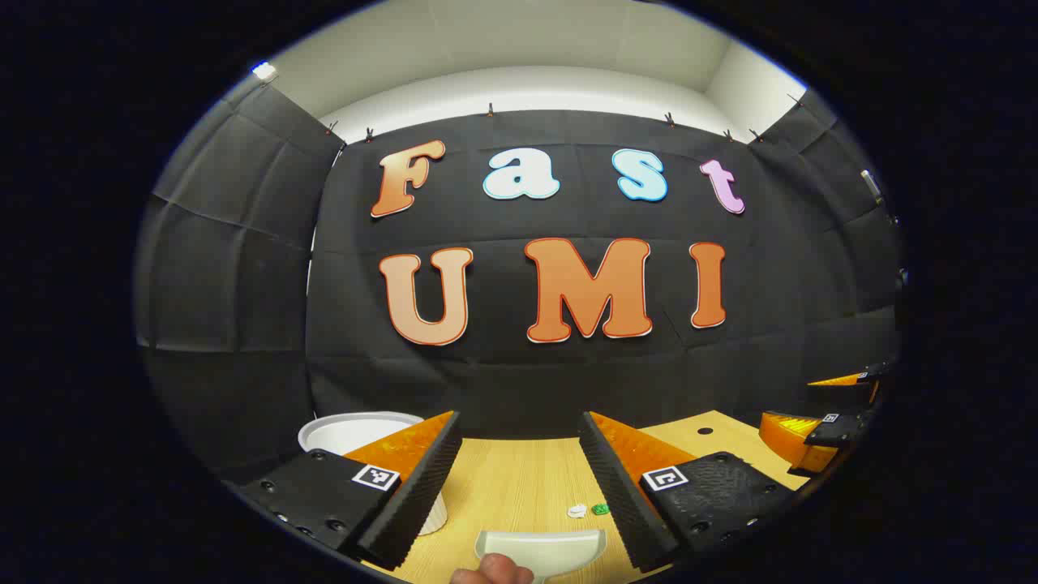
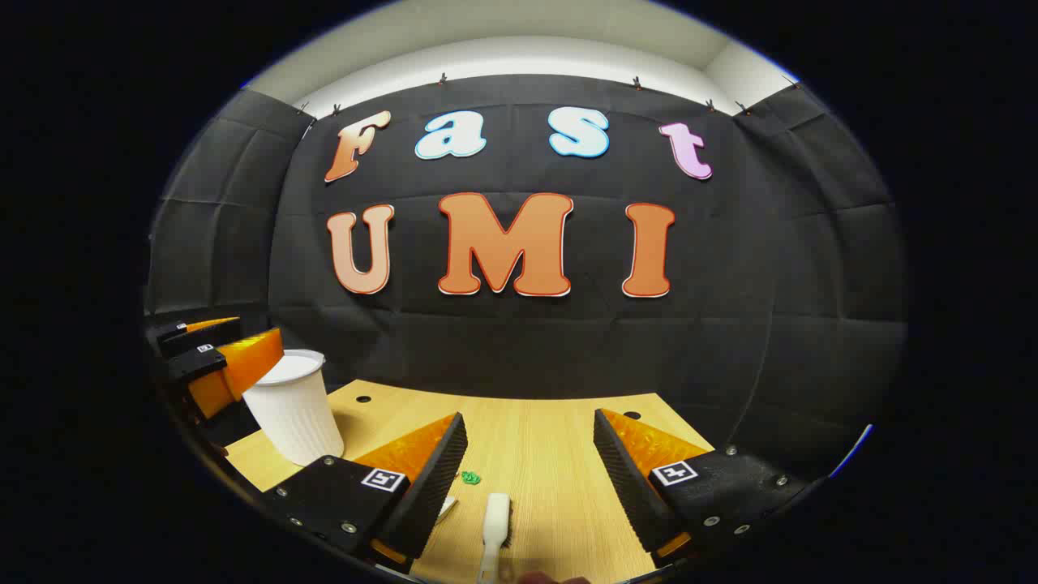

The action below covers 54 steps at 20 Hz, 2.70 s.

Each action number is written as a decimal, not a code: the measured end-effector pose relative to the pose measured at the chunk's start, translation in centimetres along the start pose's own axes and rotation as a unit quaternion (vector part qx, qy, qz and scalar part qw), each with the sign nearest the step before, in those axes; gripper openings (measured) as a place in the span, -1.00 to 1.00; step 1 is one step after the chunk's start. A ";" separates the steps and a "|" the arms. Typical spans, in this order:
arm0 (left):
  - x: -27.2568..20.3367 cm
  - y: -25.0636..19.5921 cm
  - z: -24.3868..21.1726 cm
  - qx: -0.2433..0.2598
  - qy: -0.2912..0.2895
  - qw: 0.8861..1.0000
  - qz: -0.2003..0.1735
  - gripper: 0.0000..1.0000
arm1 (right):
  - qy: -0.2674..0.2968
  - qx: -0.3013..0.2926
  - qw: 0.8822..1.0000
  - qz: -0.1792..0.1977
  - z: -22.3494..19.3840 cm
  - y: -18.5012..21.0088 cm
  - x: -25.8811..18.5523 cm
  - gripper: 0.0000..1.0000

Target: Pick up the small broom and dustpan from the desktop, sweep the trash into the dustpan with the broom, and then empty the trash into the garbage bin.

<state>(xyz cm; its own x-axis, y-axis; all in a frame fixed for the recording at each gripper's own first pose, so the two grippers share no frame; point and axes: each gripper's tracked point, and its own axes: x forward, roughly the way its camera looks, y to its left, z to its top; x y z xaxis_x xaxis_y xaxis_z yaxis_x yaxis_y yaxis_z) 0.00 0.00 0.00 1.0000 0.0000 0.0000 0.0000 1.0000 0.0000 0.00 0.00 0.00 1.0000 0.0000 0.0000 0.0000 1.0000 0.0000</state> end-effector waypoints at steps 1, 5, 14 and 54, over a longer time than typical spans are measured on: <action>0.6 0.0 -0.6 -0.003 0.010 1.000 -0.008 0.86 | 0.000 -0.002 1.000 -0.013 0.0 0.0 0.2 0.89; 2.7 0.9 -2.1 0.000 0.034 0.999 -0.031 0.86 | -0.004 -0.015 1.000 -0.025 -0.1 1.0 0.7 0.89; 4.4 1.3 -3.9 -0.022 0.051 0.998 -0.030 0.87 | 0.016 -0.022 0.999 -0.024 -1.1 1.8 1.6 0.89; 3.3 0.4 -7.2 -0.002 0.095 0.995 -0.034 0.86 | 0.053 -0.027 0.998 -0.001 -3.8 3.5 1.8 0.89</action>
<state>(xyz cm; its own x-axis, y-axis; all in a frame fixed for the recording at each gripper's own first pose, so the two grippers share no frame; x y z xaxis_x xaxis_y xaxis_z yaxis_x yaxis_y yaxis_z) 3.29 0.45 -7.22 0.9796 -0.0681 -0.1890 0.0672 0.9977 -0.0112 1.84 3.50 -3.78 0.9944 -0.0046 -0.1058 -0.0011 0.9986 -0.0533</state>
